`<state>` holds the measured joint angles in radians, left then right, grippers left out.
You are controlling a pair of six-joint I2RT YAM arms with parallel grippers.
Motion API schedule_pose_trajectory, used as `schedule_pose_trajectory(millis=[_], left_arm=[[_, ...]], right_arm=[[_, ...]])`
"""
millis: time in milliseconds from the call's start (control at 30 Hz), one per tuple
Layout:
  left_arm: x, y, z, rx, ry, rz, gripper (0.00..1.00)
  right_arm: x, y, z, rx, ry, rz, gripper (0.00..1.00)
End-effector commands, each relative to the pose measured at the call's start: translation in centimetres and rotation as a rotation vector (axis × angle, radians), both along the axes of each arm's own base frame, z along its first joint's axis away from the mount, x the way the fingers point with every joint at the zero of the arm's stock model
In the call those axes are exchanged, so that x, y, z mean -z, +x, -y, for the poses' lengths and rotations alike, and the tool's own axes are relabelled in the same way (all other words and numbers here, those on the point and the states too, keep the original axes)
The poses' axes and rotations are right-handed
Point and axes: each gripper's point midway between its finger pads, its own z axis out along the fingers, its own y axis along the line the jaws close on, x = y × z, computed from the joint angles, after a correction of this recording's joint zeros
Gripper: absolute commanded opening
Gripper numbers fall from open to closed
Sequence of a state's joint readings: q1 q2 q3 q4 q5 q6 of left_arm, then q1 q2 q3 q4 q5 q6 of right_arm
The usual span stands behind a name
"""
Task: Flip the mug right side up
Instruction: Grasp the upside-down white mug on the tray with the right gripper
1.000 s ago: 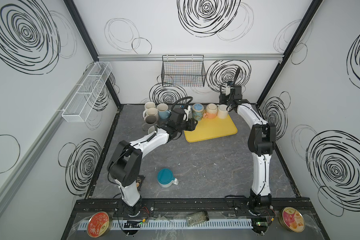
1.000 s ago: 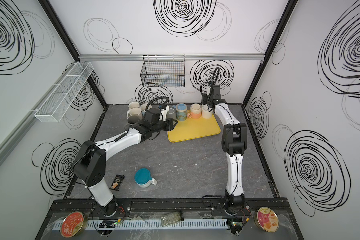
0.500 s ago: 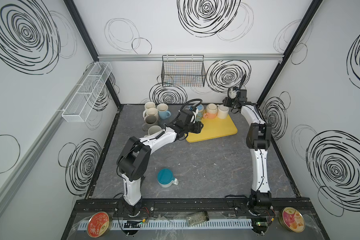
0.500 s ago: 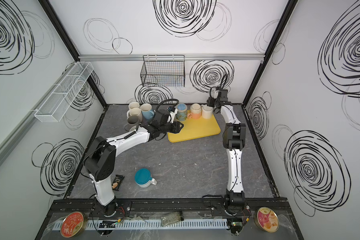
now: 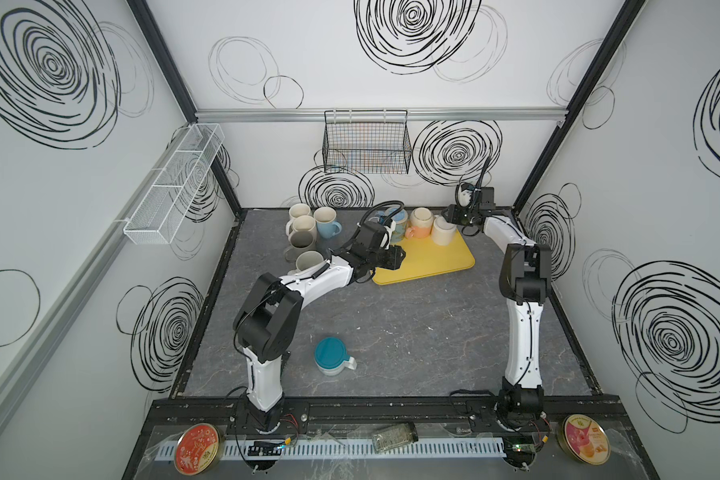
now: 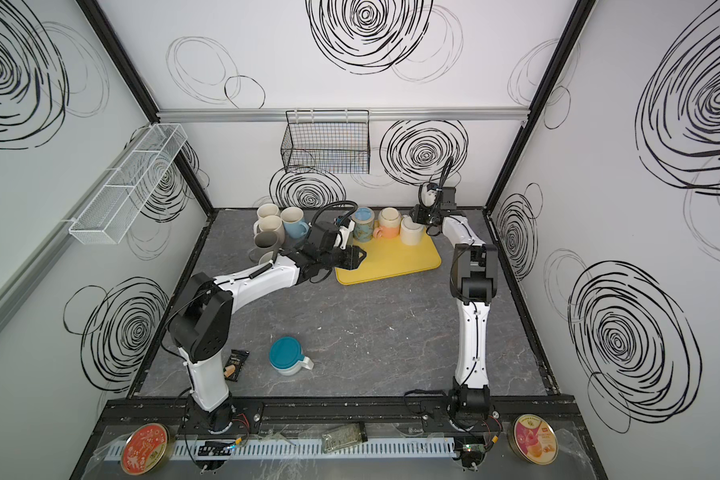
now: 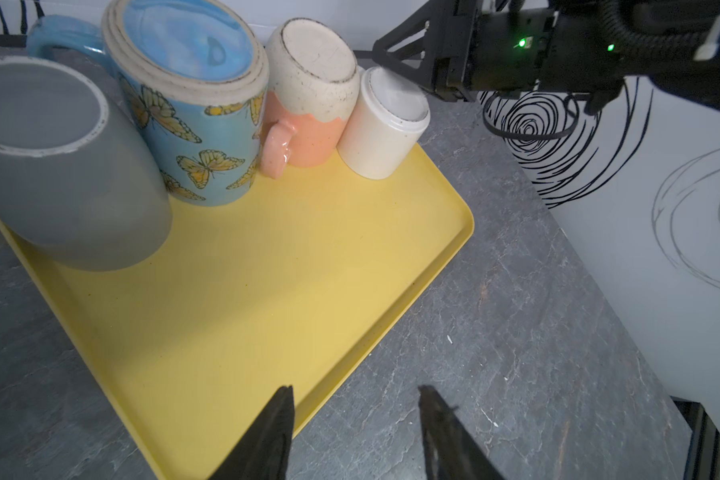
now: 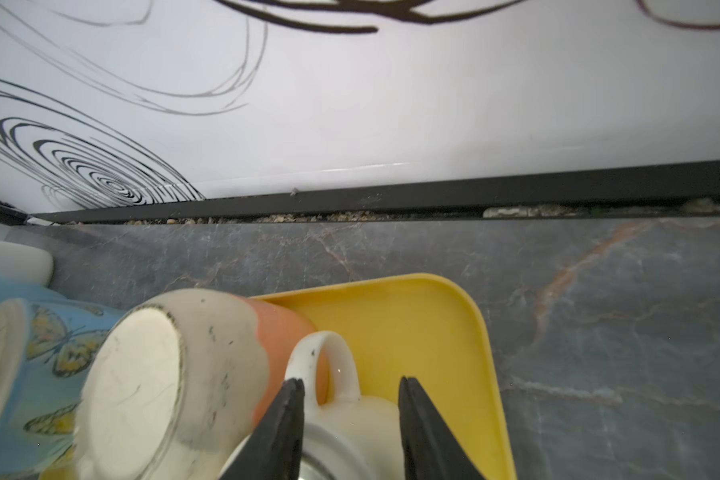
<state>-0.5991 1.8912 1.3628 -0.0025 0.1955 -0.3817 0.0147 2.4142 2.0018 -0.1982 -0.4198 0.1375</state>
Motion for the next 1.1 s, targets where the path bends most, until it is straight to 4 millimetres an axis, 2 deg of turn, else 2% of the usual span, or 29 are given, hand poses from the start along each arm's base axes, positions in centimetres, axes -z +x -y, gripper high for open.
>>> schedule_pose_trajectory(millis=[0, 133, 267, 400, 500, 633, 733, 867, 1067], left_arm=[[-1.6, 0.1, -0.7, -0.015, -0.016, 0.047, 0.53], [-1.5, -0.3, -0.9, -0.018, -0.021, 0.045, 0.53], [-1.1, -0.8, -0.6, -0.014, -0.020, 0.041, 0.53], [-0.8, -1.2, 0.0, -0.014, -0.008, 0.044, 0.54], [-0.6, -1.6, 1.2, -0.008, -0.003, 0.049, 0.54], [-0.1, -2.0, 3.2, 0.006, 0.006, 0.055, 0.55], [0.4, -2.2, 4.9, 0.023, 0.009, 0.052, 0.55], [1.2, -2.7, 6.8, 0.048, 0.013, 0.040, 0.56], [2.1, -3.1, 7.4, 0.065, 0.019, 0.021, 0.57]], right_arm=[[0.1, -2.9, -1.2, -0.033, 0.005, -0.052, 0.38], [1.1, -6.5, -1.9, -0.007, 0.006, -0.108, 0.39], [1.6, -9.7, -1.9, 0.113, 0.051, -0.200, 0.44], [1.5, -12.0, -2.8, 0.161, 0.107, -0.263, 0.47], [1.0, -12.7, -3.2, 0.162, 0.119, -0.279, 0.48], [0.1, -11.7, -1.4, 0.197, 0.088, -0.279, 0.48], [0.4, -11.3, 0.4, 0.229, 0.073, -0.310, 0.48], [1.0, -11.9, 2.1, 0.257, 0.038, -0.332, 0.48], [2.5, -13.8, 2.5, 0.255, 0.017, -0.383, 0.45]])
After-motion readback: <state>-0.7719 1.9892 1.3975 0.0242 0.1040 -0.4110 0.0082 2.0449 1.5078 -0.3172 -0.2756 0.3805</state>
